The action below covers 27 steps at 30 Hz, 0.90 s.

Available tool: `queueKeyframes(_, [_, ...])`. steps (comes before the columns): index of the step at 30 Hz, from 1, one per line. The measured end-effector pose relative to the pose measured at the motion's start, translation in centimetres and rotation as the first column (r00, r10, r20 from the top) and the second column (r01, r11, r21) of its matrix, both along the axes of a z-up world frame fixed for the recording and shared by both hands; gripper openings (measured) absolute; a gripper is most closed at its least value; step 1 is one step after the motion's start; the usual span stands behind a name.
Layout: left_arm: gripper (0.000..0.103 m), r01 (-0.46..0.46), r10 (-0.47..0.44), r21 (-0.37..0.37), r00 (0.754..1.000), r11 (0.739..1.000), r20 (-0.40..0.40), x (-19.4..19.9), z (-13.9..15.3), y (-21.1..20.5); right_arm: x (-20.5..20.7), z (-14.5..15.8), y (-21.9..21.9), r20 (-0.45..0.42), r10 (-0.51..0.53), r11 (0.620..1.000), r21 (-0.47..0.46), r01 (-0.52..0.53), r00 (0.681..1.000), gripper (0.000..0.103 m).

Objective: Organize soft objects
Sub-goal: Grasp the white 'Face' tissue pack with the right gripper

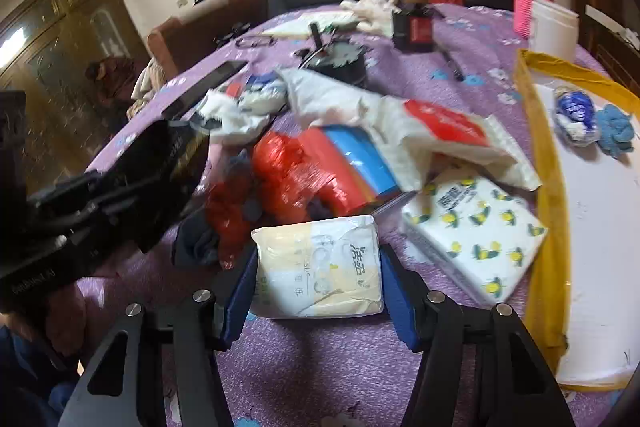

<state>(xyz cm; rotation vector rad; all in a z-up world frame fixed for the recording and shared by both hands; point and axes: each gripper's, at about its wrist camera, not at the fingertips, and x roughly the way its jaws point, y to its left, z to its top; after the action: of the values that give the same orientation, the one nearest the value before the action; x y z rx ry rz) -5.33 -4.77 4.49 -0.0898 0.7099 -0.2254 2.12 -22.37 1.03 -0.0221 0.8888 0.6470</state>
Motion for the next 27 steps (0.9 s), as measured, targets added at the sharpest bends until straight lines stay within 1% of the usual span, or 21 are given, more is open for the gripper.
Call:
queueKeyframes(2, [0.037,-0.007,0.007,-0.008,1.0,1.0,0.004,0.0,0.0,0.2,0.0,0.1,-0.6,-0.01,0.004,0.999,0.045,-0.003,1.0,0.063])
queueKeyframes(6, [0.037,-0.01,0.01,-0.008,1.0,1.0,-0.011,0.3,-0.2,0.2,0.4,-0.1,-1.1,-0.036,-0.001,0.996,0.085,0.004,0.999,0.063])
queueKeyframes(10, [0.037,-0.02,0.02,0.022,1.0,1.0,-0.004,0.2,-0.3,-0.2,0.4,0.0,-1.0,-0.029,-0.004,0.997,0.079,0.006,1.0,0.063])
queueKeyframes(14, [0.037,-0.026,0.024,0.06,0.999,0.998,0.021,-0.1,-0.2,-0.8,0.1,0.3,-1.1,-0.013,-0.019,0.997,0.074,0.02,1.0,0.063])
queueKeyframes(20, [0.037,-0.046,0.043,0.073,0.998,0.996,0.038,-0.4,-0.1,-0.7,-0.7,0.8,-1.3,0.031,-0.044,0.997,0.064,0.042,0.999,0.063])
queueKeyframes(24, [0.037,-0.077,0.073,0.087,0.996,0.993,0.049,-0.6,0.0,-0.6,-0.9,1.1,-1.7,0.04,-0.067,0.995,0.071,0.064,0.997,0.063])
queueKeyframes(27, [0.037,-0.092,0.086,0.106,0.994,0.99,0.062,-0.7,0.1,-0.8,-1.4,1.2,-1.8,0.043,-0.066,0.995,0.076,0.063,0.997,0.063])
